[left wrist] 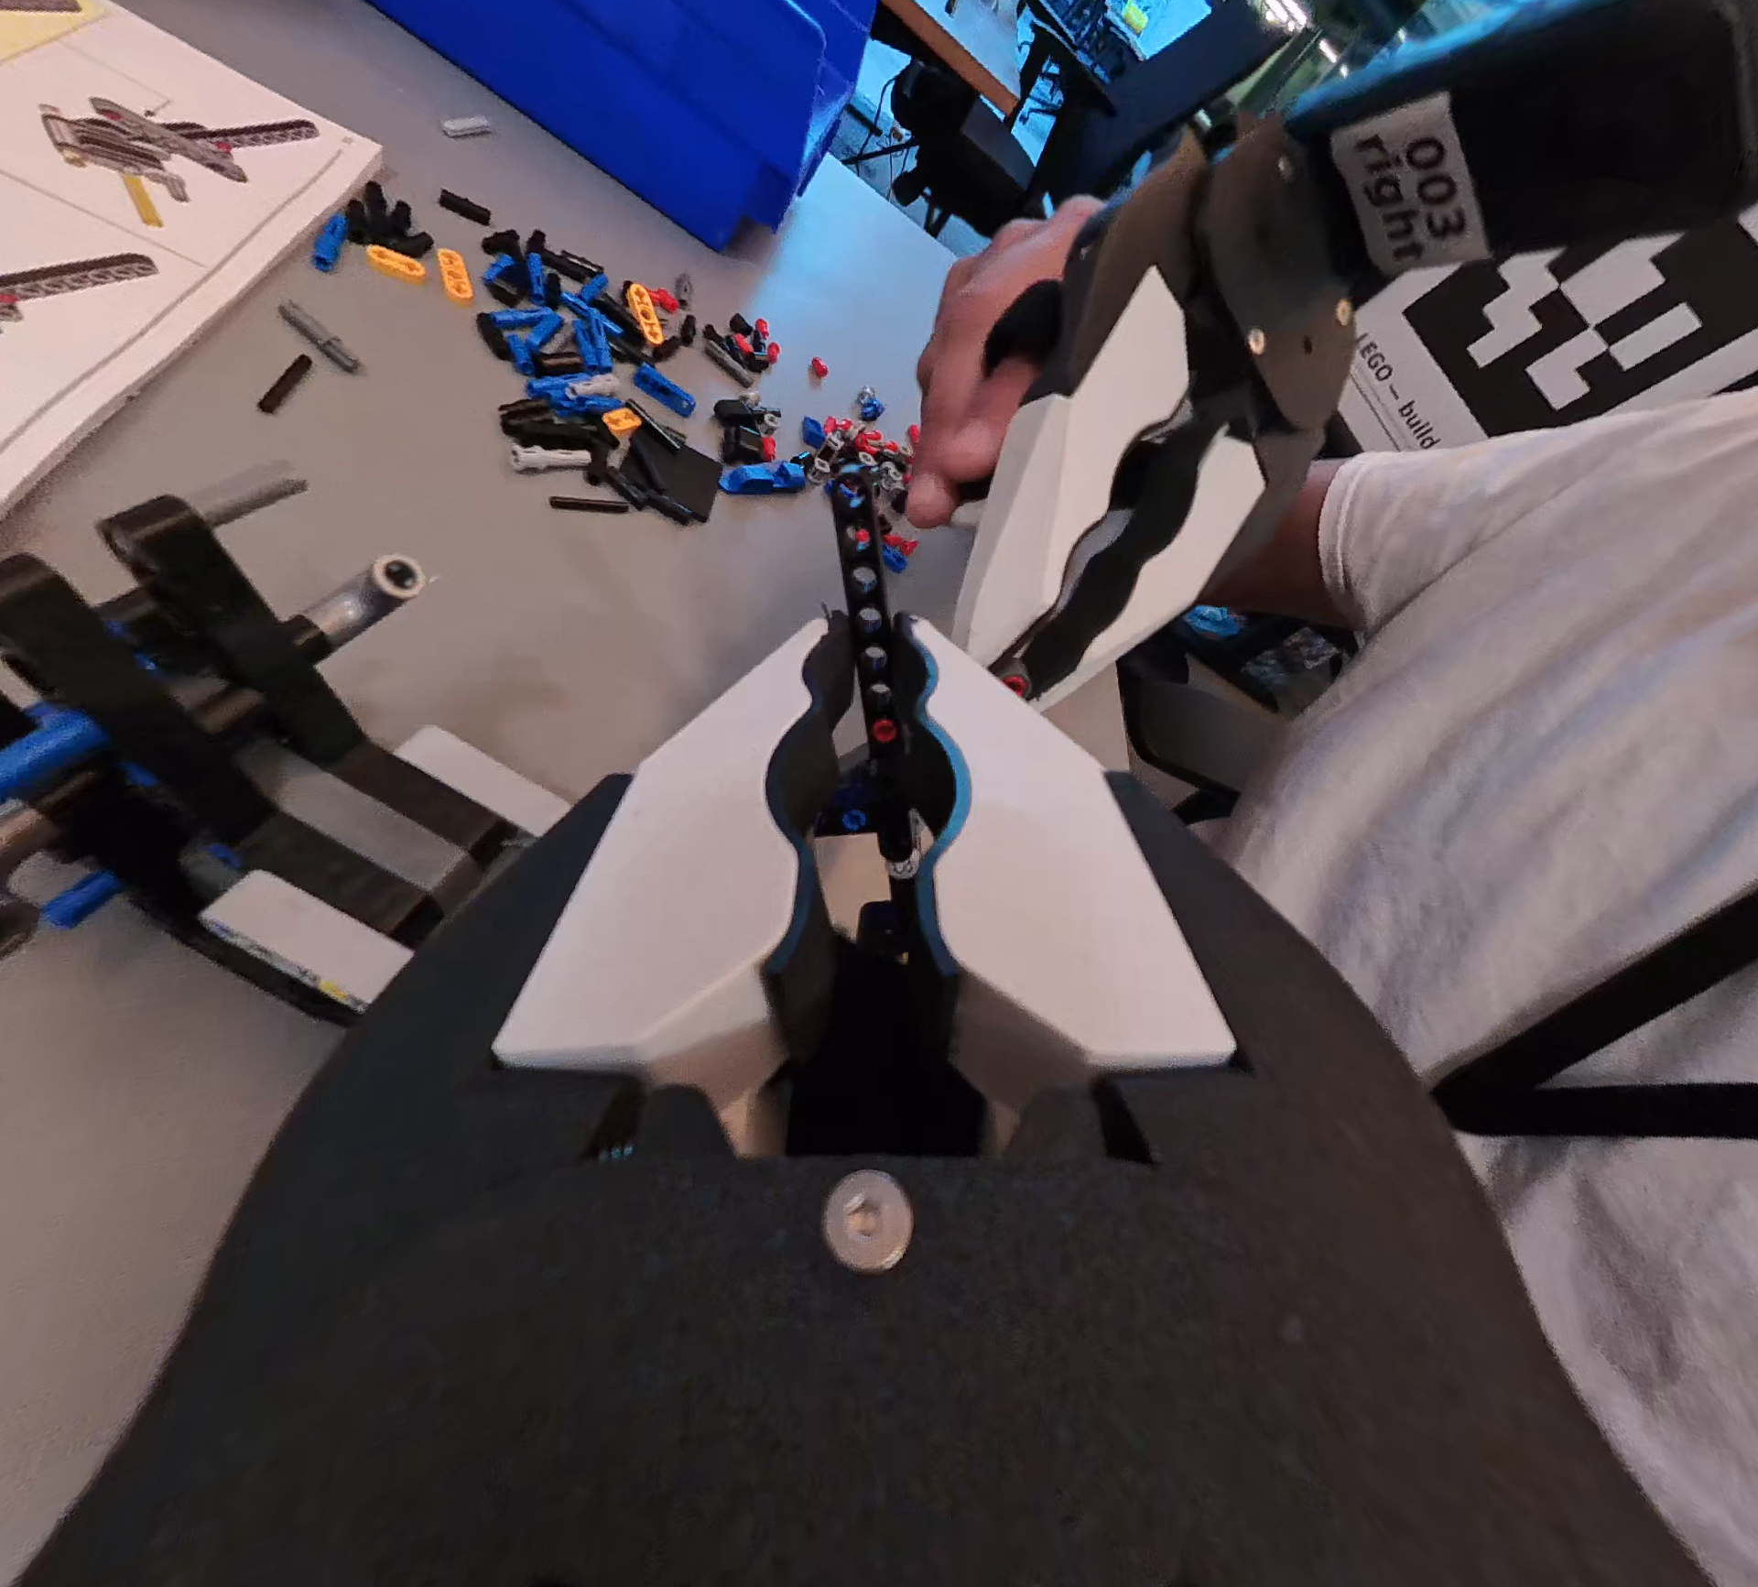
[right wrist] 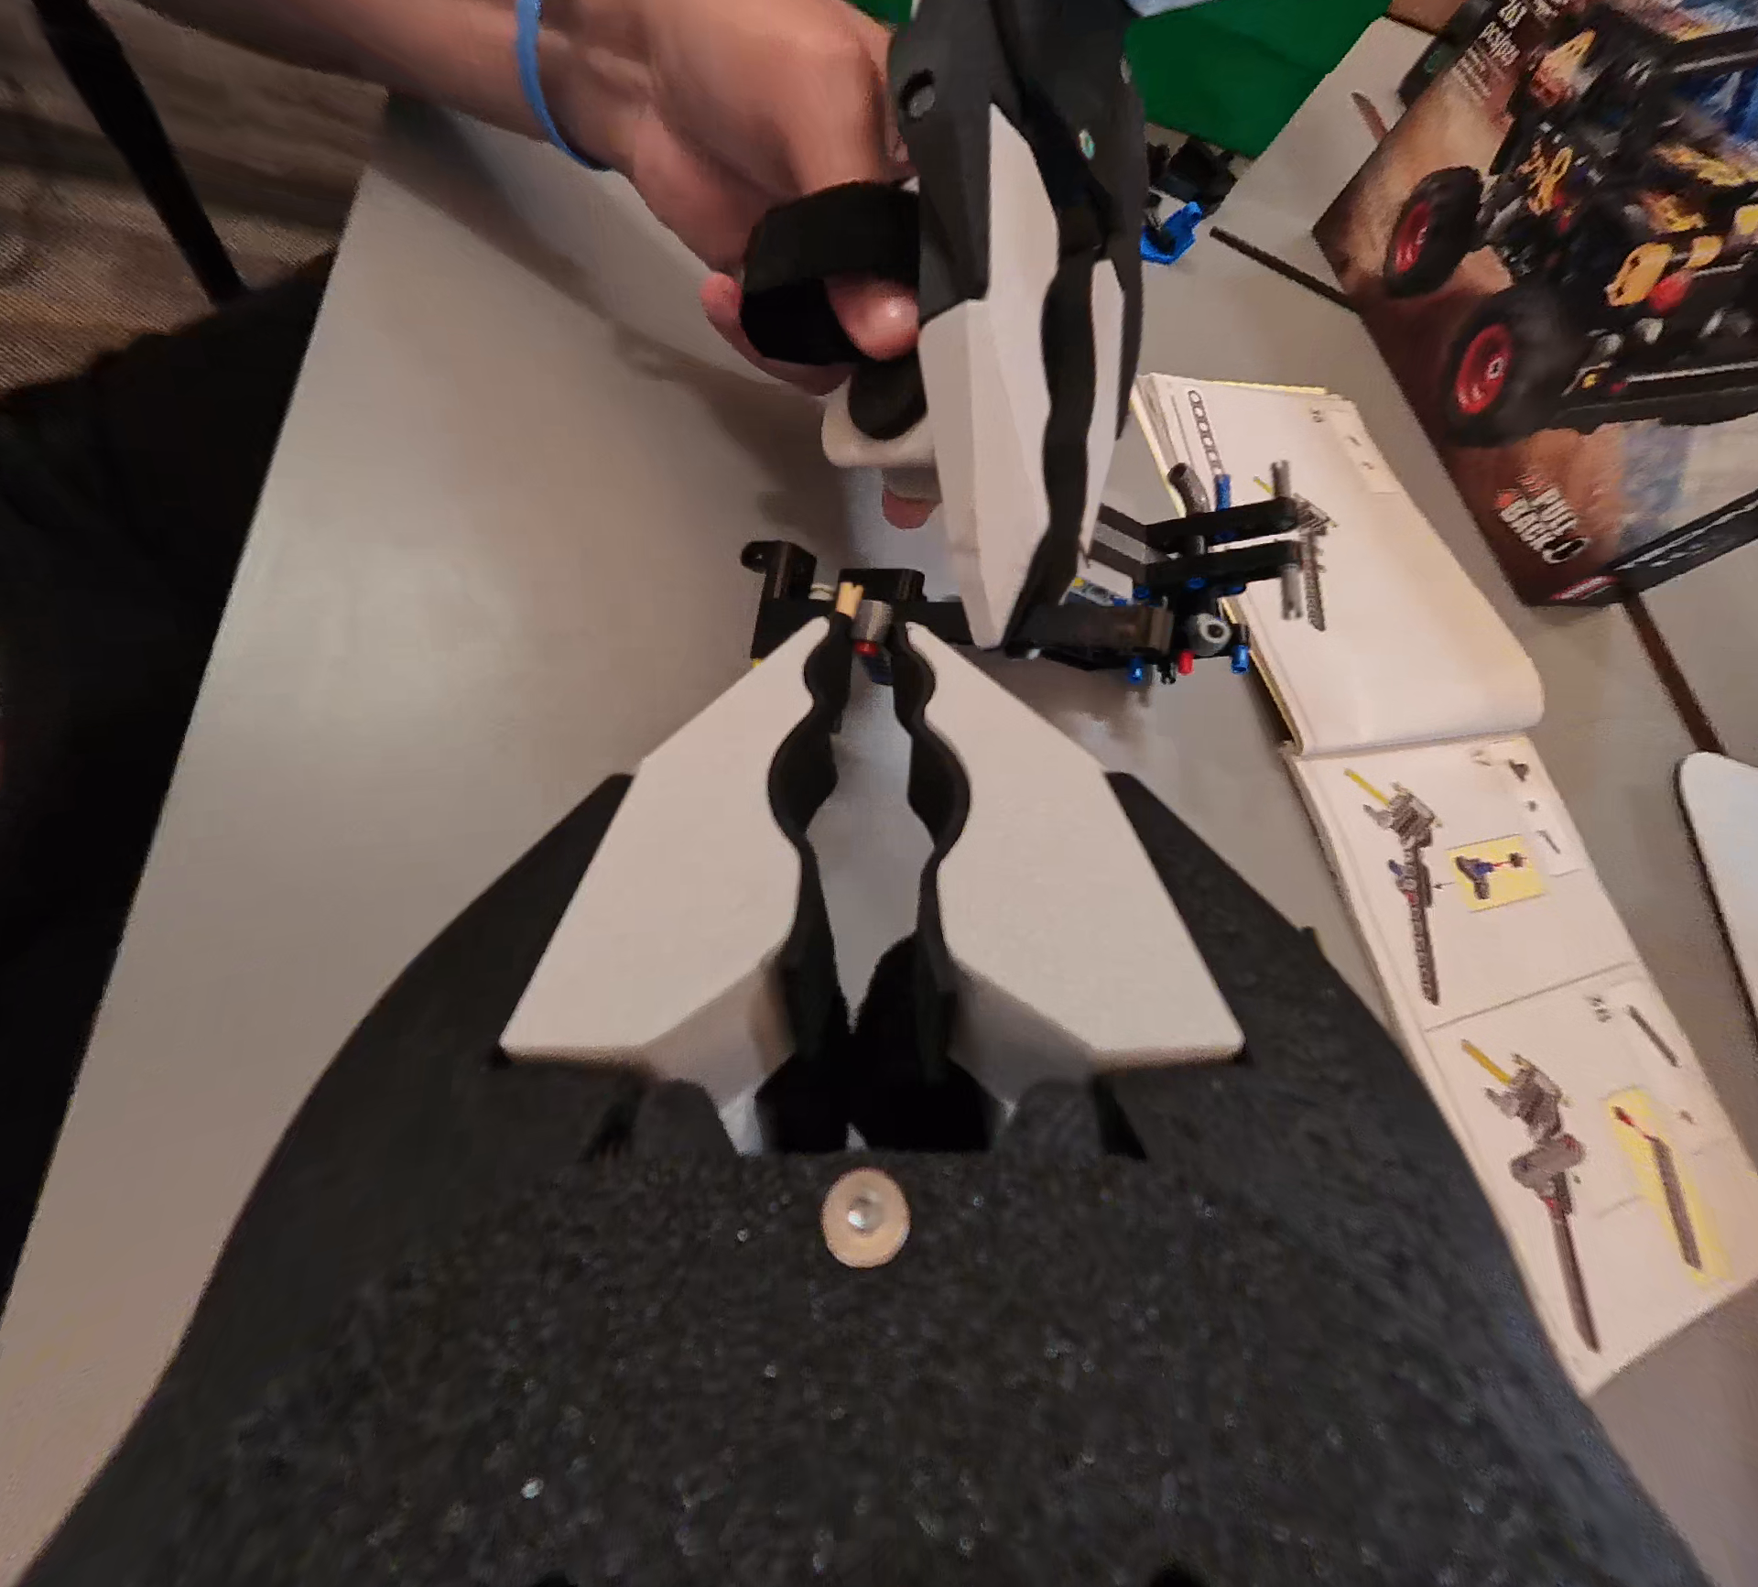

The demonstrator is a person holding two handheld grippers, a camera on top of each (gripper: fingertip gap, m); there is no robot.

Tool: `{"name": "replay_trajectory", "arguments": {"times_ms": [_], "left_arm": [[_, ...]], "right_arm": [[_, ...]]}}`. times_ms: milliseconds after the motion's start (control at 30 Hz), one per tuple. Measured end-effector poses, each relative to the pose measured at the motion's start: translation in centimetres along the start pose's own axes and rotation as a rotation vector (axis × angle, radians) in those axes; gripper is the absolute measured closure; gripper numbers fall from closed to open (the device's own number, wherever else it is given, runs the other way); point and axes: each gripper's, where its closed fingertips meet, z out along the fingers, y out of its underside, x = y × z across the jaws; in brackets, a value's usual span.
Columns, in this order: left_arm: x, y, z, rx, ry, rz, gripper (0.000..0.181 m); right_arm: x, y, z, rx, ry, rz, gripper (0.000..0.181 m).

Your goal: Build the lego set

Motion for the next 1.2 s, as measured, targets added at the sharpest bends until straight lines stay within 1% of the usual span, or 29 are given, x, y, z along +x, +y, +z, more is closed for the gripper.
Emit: {"name": "replay_trajectory", "arguments": {"times_ms": [33, 100, 200, 300, 367, 433, 467, 500, 567, 633, 700, 733, 767, 800, 833, 900, 1000, 1067, 1133, 1200], "left_arm": [[-0.2, 0.0, 0.0, 0.007, -0.001, -0.016, 0.175], [-0.5, -0.1, 0.1, 0.024, 0.004, -0.047, 0.175], [-1.2, -0.3, 0.0, 0.053, -0.017, -0.094, 0.175], [-1.8, -0.2, 0.0, 0.062, -0.027, -0.105, 0.176], [-1.5, -0.2, -0.1, 0.073, 0.032, -0.136, 0.176], [-1.1, -0.2, -0.3, 0.077, 0.089, -0.155, 0.176], [-0.2, 0.1, -0.4, 0.057, 0.161, -0.156, 0.176], [0.4, 0.1, -0.6, 0.052, 0.212, -0.159, 0.176], [1.0, 0.0, -0.9, 0.061, 0.266, -0.174, 0.176], [2.6, 0.5, -1.1, 0.018, 0.372, -0.188, 0.176], [3.7, 1.0, -1.0, -0.019, 0.435, -0.202, 0.176], [4.4, 1.3, -0.9, -0.048, 0.477, -0.212, 0.176], [5.0, 1.5, -0.8, -0.063, 0.51, -0.214, 0.176], [5.6, 1.7, -0.8, -0.08, 0.537, -0.21, 0.176], [6.1, 2.0, -0.6, -0.101, 0.557, -0.204, 0.176], [6.7, 2.3, -0.4, -0.119, 0.58, -0.203, 0.176], [7.2, 2.7, -0.4, -0.141, 0.607, -0.207, 0.176], [7.5, 2.7, -0.6, -0.139, 0.625, -0.215, 0.176], [6.9, 2.5, -0.5, -0.124, 0.595, -0.214, 0.176], [6.2, 1.7, -0.6, -0.075, 0.561, -0.22, 0.176]], "right_arm": [[0.0, 0.1, 0.1, -0.007, 0.01, -0.014, 0.174], [0.2, 0.2, 0.1, -0.003, 0.03, -0.023, 0.174], [-0.4, -0.1, 0.4, 0.023, 0.002, -0.009, 0.172], [-0.5, 0.6, 1.1, -0.017, 0.028, -0.051, 0.172], [-1.0, 0.1, 1.2, 0.016, 0.02, -0.05, 0.171], [-1.3, -0.2, 0.8, 0.052, -0.015, -0.032, 0.166], [-1.5, -0.8, 0.3, 0.094, -0.046, -0.012, 0.16], [-1.3, -1.7, -0.6, 0.152, -0.07, 0.018, 0.158], [-0.1, -3.1, -2.4, 0.263, -0.079, 0.075, 0.155], [1.4, -3.7, -3.9, 0.338, -0.052, 0.086, 0.153], [2.2, -3.6, -4.2, 0.368, -0.023, 0.087, 0.153], [2.0, -3.5, -4.0, 0.387, -0.039, 0.108, 0.151], [1.5, -3.6, -3.7, 0.412, -0.076, 0.138, 0.144], [0.7, -3.5, -3.3, 0.419, -0.142, 0.165, 0.14], [-0.2, -3.4, -2.9, 0.409, -0.215, 0.193, 0.139], [-1.8, -3.4, -2.4, 0.398, -0.316, 0.212, 0.142], [-1.9, -3.7, -2.0, 0.412, -0.281, 0.179, 0.168], [-2.0, -4.1, -2.1, 0.43, -0.292, 0.182, 0.169], [-1.6, -3.9, -2.0, 0.414, -0.294, 0.218, 0.17], [-0.7, -3.6, -2.0, 0.403, -0.291, 0.281, 0.171]]}}
